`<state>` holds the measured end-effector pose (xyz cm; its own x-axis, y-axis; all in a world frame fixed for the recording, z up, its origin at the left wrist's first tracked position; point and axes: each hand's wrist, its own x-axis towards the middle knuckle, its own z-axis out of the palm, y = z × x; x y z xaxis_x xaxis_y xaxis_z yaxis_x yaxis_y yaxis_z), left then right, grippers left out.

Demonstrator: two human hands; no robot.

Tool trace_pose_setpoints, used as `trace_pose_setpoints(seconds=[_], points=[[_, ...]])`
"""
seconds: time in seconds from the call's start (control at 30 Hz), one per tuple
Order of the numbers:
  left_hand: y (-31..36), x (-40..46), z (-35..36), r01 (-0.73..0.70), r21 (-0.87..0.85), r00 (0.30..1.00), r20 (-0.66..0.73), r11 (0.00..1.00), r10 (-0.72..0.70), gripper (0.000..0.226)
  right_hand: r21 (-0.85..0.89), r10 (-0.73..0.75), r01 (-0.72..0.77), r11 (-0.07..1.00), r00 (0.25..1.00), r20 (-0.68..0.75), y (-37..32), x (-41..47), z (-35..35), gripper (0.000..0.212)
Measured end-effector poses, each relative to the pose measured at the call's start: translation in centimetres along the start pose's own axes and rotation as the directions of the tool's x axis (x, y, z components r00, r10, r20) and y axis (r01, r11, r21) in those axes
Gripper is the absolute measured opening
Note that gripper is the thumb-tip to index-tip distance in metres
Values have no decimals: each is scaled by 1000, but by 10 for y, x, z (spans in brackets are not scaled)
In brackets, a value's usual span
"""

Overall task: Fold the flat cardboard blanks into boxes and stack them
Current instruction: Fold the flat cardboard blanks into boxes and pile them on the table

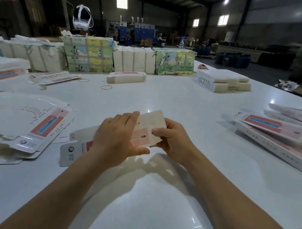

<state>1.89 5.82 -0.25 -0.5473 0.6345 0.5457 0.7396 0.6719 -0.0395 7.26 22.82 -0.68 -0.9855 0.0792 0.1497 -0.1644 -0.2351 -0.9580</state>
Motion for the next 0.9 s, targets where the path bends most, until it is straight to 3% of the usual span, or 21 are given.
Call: trace_pose_setpoints(seconds=[0.13, 0.27, 0.4, 0.5, 0.67, 0.9], points=[[3, -1, -8, -55, 0, 992, -117, 998, 55, 89, 19, 47, -48, 999, 998, 48, -5, -2, -2, 30], [3, -2, -12, -72, 25, 988, -132, 997, 74, 84, -166, 32, -26, 986, 999, 29, -8, -5, -2, 25], [2, 0, -13, -71, 67, 976, -199, 995, 83, 65, -358, -54, 24, 933, 996, -75, -6, -5, -1, 14], [0, 2, -10, -62, 35, 983, -170, 997, 68, 73, -341, -55, 15, 940, 993, -109, -5, -4, 0, 15], [-14, -3, -1, -10, 11, 1000, 14, 1000, 10, 100, -291, -49, -1, 957, 985, -164, -8, -3, -4, 16], [-23, -5, -1, 104, -42, 994, -35, 994, -105, 76, -202, -68, 10, 979, 956, -285, -3, -2, 0, 13]])
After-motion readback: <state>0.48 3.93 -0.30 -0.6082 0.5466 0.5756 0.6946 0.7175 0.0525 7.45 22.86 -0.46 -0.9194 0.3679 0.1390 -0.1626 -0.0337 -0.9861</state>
